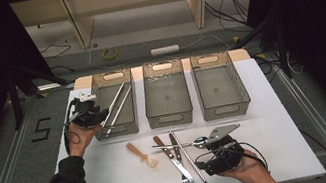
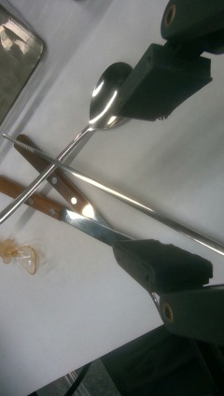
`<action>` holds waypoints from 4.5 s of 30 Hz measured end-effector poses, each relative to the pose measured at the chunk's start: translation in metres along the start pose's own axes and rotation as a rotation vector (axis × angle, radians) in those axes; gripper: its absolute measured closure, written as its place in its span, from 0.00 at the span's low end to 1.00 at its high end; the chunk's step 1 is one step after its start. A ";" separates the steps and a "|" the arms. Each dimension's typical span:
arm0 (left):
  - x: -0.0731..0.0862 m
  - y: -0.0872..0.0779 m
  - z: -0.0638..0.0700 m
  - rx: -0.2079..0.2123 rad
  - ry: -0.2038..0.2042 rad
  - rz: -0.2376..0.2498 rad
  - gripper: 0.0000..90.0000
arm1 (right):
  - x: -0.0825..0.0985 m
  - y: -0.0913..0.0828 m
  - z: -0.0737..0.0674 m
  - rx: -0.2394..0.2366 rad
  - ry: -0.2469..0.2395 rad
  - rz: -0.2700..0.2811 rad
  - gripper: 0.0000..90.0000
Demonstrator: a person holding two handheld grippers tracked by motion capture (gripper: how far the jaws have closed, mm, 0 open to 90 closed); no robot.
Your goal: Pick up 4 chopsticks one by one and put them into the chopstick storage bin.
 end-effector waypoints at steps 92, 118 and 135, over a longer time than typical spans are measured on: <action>0.056 -0.103 0.143 0.401 0.134 0.175 0.22 | -0.012 0.024 -0.009 -0.027 -0.132 -0.330 0.96; 0.070 -0.107 0.190 0.483 0.409 0.073 0.19 | -0.024 0.022 -0.035 -0.078 -0.335 -0.362 0.96; 0.084 -0.105 0.201 0.501 0.560 -0.007 0.44 | -0.024 0.021 -0.042 -0.101 -0.405 -0.385 0.96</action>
Point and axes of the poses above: each handheld gripper's, and its own axes: y roughly forward along the jaws, x roughly out of its underside, z roughly to its right, the point moved 5 cm from there along y, roughly forward along the jaws, and after that the axes turned 8 degrees about -x, right-handed, at the moved point
